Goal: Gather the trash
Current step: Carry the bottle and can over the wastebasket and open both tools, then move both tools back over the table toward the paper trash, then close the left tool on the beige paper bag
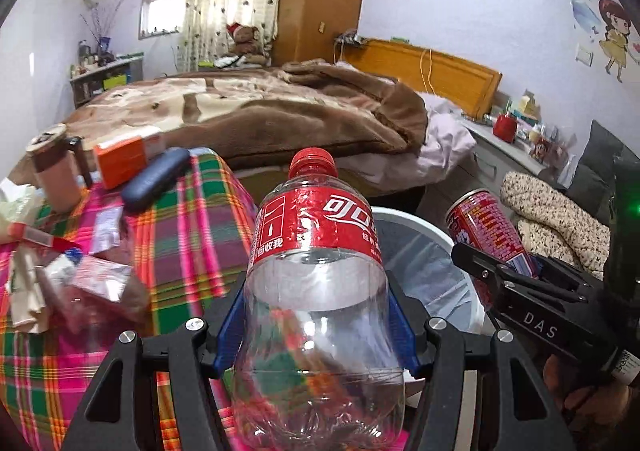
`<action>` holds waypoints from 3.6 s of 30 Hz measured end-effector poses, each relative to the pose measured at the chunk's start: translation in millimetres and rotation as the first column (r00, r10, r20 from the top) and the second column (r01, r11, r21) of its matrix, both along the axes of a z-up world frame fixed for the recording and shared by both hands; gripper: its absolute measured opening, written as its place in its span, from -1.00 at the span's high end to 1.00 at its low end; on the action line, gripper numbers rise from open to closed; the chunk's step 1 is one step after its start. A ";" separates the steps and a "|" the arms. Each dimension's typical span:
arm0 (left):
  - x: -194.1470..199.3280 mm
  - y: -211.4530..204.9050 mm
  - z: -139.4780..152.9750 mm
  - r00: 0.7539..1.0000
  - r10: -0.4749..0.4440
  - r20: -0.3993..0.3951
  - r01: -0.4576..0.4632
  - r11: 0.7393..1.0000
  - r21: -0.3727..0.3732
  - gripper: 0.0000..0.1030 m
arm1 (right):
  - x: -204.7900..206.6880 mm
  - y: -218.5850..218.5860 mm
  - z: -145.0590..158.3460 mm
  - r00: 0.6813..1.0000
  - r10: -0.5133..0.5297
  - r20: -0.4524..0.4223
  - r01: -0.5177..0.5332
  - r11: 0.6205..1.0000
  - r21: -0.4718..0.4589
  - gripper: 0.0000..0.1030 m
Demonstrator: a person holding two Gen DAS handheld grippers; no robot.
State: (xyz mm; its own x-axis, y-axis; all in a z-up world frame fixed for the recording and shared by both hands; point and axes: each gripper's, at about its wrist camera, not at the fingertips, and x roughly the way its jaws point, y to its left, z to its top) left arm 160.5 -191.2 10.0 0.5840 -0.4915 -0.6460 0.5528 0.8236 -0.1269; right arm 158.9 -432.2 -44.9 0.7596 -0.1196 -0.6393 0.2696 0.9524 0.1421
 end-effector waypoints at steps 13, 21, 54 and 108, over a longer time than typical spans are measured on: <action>20.5 -49.1 -32.7 0.995 -0.066 -0.069 0.068 0.997 0.035 -0.21 | 13.0 -23.3 -27.8 0.993 -0.006 -0.119 0.008 1.000 0.014 -0.05; 26.8 -40.6 -32.1 0.996 -0.054 -0.074 0.054 0.999 -0.007 -0.44 | 11.2 -28.8 -28.6 0.993 -0.026 -0.117 0.027 1.000 0.003 -0.32; 16.8 83.8 9.7 0.987 0.158 -0.004 -0.158 0.986 -0.050 -0.44 | 14.2 43.6 6.3 0.994 0.108 0.025 -0.107 0.994 -0.008 -0.32; 144.8 282.9 -54.0 0.855 0.447 -0.263 -0.481 0.873 -0.080 -0.54 | 129.6 204.9 -24.6 0.817 0.568 -0.101 -0.563 0.823 0.075 -0.32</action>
